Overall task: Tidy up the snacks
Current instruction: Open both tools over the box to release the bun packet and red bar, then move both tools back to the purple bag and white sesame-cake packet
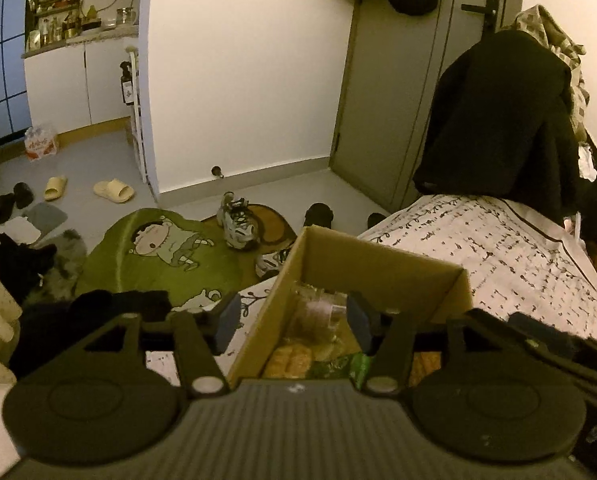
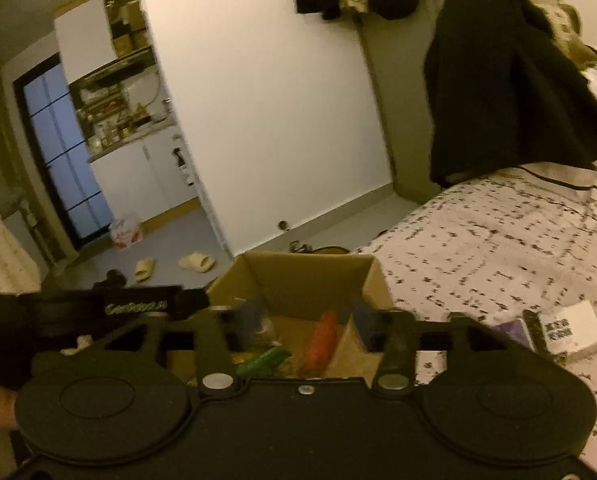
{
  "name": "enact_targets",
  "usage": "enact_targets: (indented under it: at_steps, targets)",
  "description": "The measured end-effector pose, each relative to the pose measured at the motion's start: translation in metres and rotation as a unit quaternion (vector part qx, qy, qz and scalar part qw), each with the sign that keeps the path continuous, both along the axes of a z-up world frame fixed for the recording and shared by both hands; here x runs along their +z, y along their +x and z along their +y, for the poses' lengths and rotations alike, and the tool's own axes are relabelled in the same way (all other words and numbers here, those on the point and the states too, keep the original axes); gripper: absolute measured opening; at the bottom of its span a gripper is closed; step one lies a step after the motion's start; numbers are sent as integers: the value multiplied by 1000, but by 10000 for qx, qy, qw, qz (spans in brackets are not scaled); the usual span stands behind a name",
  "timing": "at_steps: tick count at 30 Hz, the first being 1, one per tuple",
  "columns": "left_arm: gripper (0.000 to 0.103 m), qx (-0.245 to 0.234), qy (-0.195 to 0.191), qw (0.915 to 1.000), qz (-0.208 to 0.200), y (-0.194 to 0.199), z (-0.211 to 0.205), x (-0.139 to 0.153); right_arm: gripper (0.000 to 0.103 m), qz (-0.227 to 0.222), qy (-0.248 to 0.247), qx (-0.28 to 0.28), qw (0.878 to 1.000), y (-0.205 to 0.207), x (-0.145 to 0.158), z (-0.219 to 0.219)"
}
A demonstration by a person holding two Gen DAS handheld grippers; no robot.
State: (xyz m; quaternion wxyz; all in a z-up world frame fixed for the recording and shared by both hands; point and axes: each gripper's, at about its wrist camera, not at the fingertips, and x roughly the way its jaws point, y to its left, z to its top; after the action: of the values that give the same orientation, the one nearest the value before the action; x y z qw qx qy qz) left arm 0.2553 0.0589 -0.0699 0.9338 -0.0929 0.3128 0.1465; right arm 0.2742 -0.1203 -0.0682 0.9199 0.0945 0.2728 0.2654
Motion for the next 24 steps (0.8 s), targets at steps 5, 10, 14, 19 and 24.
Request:
enact_targets:
  at_steps: [5, 10, 14, 19, 24]
  targets:
    - [71, -55, 16, 10000, 50, -5, -4, 0, 71, 185, -10, -265, 9995, 7, 5, -18]
    - [75, 82, 17, 9997, 224, -3, -5, -4, 90, 402, -214, -730, 9963, 13, 5, -38]
    - [83, 76, 45, 9998, 194, -5, -6, -4, 93, 663, -292, -1010, 9922, 19, 2, -52]
    - [91, 46, 56, 9999, 152, -5, -13, 1, 96, 904, -458, -1125, 9885, 19, 1, -64]
    - [95, -89, 74, 9999, 42, -4, -22, 6, 98, 977, -494, -1261, 9860, 20, 2, -78]
